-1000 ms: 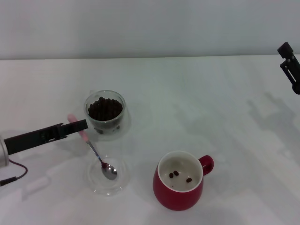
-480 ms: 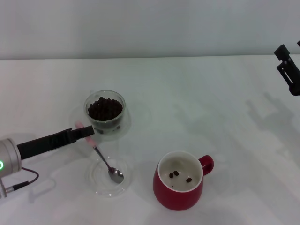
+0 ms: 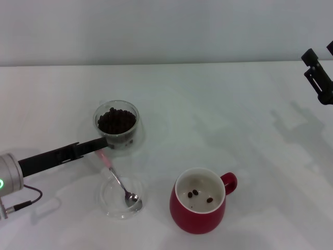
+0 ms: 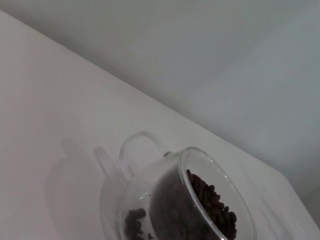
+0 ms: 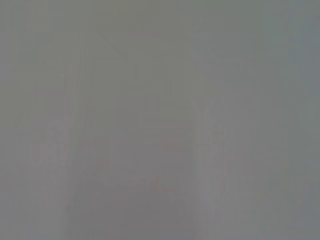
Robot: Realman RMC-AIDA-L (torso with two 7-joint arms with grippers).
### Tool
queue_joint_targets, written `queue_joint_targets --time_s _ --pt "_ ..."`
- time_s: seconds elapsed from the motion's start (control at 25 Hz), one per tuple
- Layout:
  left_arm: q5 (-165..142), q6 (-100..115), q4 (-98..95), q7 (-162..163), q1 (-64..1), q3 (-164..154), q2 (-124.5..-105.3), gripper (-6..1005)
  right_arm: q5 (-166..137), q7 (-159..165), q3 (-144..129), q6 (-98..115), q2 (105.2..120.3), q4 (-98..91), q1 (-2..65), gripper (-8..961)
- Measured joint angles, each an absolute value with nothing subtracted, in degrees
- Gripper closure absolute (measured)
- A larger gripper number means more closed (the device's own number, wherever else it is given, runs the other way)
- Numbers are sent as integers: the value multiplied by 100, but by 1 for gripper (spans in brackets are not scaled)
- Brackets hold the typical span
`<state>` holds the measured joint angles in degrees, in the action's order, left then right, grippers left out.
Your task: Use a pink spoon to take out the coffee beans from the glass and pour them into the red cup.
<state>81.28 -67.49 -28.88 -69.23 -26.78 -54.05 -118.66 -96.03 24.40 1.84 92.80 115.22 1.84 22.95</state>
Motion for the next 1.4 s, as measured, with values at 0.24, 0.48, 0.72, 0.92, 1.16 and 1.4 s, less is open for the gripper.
queue_joint_targets --time_s 0.24,0.48,0.72,0.92,1.16,1.4 --pt "8141 -6613 -2898 -6932 -2638 -5405 -11865 481 -9609 2428 185 9268 11523 178 2315 296" --pt "8154 -6553 -3075 -7264 -2383 -5160 -11854 217 -9620 2423 181 9268 11523 164 2317 296" --pt "8357 -6577 -3599 -7894 -1909 -5029 -11866 126 -9626 2420 174 9268 11522 156 2329 296" --pt "9226 -6674 -3684 -9325 -1544 -5021 -11874 126 -9638 2430 126 9269 11501 80 2328 296" --pt "10098 -6622 -3478 -10725 -1360 -5018 -11899 127 -9651 2938 -461 9260 11495 -529 2194 296" --pt "11192 -6616 -2826 -12221 -1369 -5018 -11900 127 -9652 3800 -1677 8988 11480 -1464 1866 295"
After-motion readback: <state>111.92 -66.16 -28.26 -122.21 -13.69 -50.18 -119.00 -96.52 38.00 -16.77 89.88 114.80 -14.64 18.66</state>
